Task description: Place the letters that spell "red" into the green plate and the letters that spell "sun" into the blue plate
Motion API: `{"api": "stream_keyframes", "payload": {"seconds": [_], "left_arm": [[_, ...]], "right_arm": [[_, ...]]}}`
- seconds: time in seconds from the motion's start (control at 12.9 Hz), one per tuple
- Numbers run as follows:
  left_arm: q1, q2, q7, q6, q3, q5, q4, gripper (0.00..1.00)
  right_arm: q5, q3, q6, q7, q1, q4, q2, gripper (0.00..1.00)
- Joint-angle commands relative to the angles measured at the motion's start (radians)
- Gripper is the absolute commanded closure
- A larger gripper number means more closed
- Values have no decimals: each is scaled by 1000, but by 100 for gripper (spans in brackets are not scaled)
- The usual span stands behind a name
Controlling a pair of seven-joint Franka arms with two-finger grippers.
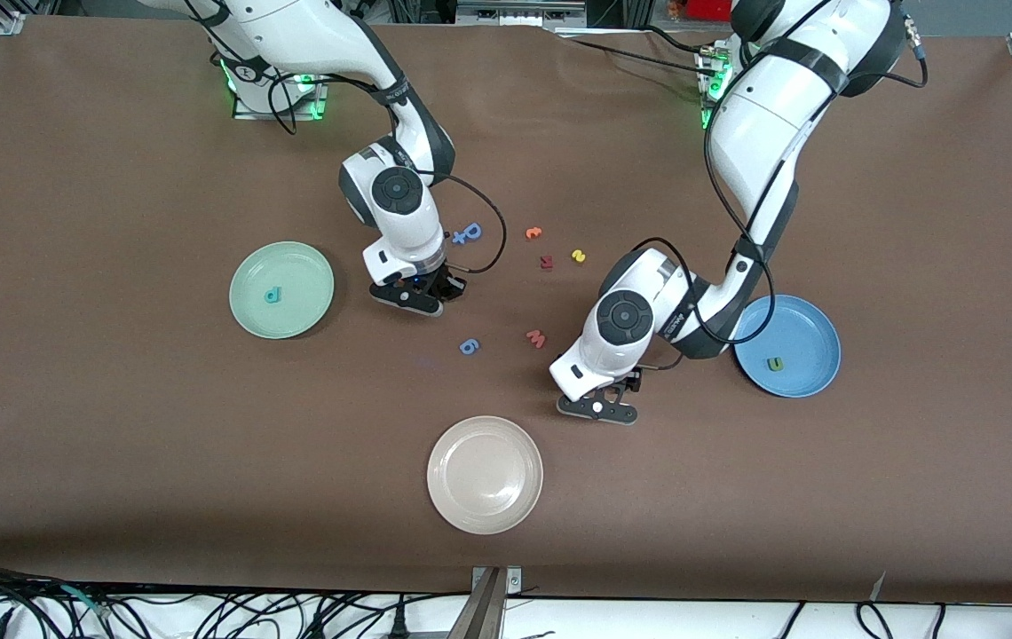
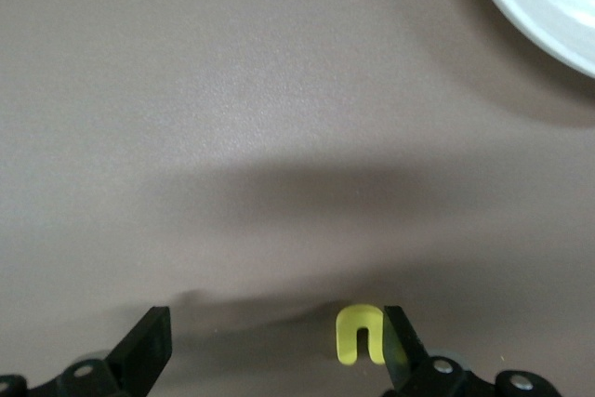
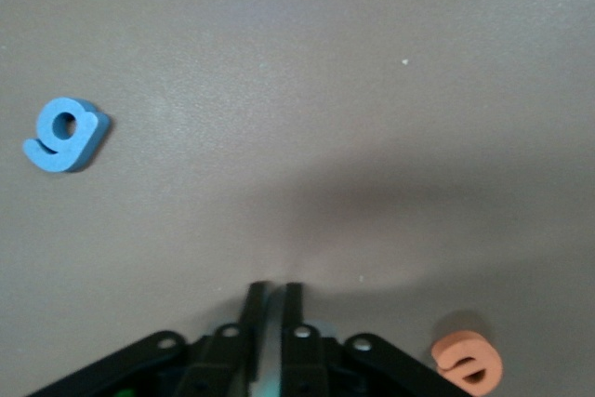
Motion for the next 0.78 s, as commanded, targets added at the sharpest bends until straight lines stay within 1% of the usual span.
{"api": "stream_keyframes", "payload": {"seconds": [0.0,0.23,0.31,0.39,0.47,0.62,0.7], "left_arm": [[-10,25,-5,6,6,8,45,0],[-15,34,-29,18,3,8,43,0],[-16,34,-29,20,1,-8,43,0],[-16,34,-26,20,1,-35,42,1],[-18,33,-26,20,1,-41,40,1],[-21,28,-34,18,1,-40,35,3],[-25,28,-41,18,1,-40,32,5]], "right_arm": [[2,0,-34,-8,3,12,2,95],[4,-6,-92,-45,-1,20,-22,95],[5,-6,-94,-42,-1,20,-22,90],[7,-1,-109,-33,-1,20,-24,55],[7,5,-120,4,1,20,-30,41],[7,35,-123,100,1,20,-33,40],[7,38,-123,105,1,20,-33,40]]}}
